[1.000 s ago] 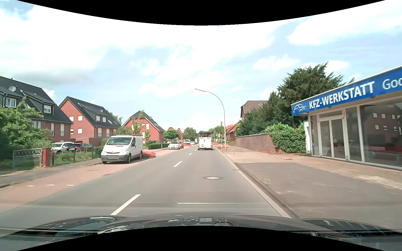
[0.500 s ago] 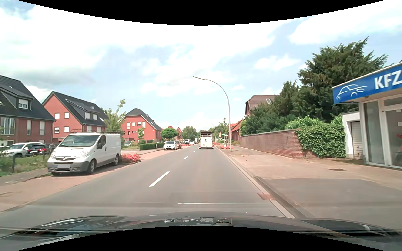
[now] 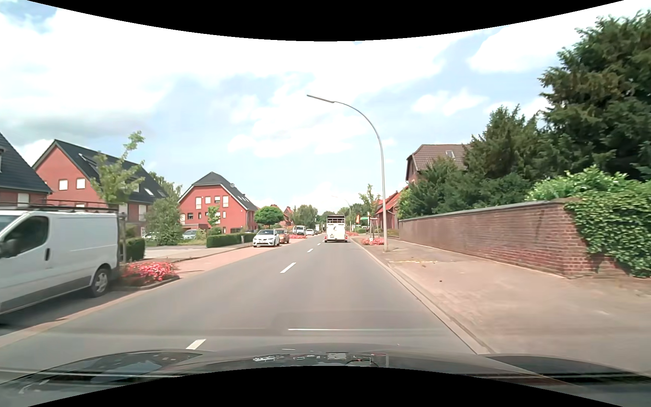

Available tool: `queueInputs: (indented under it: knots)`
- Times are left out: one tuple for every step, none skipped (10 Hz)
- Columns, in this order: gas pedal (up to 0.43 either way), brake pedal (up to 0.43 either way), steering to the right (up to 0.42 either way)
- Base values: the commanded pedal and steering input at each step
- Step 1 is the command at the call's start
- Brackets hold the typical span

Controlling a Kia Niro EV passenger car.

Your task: Follow the waypoints while adhering to traffic rules and regulations

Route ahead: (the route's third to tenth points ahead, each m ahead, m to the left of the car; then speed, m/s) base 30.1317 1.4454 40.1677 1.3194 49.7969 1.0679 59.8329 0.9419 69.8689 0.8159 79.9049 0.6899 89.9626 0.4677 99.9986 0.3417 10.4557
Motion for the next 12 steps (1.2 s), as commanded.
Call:
queueInputs:
  knots:
    - [0.157,0.000,-0.003]
    - [0.157,0.000,-0.002]
    - [0.157,0.000,-0.002]
    - [0.157,0.000,-0.003]
    - [0.157,0.000,-0.002]
    - [0.157,0.000,-0.003]
    - [0.157,0.000,-0.002]
    - [0.157,0.000,-0.003]
    - [0.157,0.000,-0.002]
    - [0.157,0.000,-0.002]
    - [0.150,0.000,-0.002]
    - [0.150,0.000,-0.002]
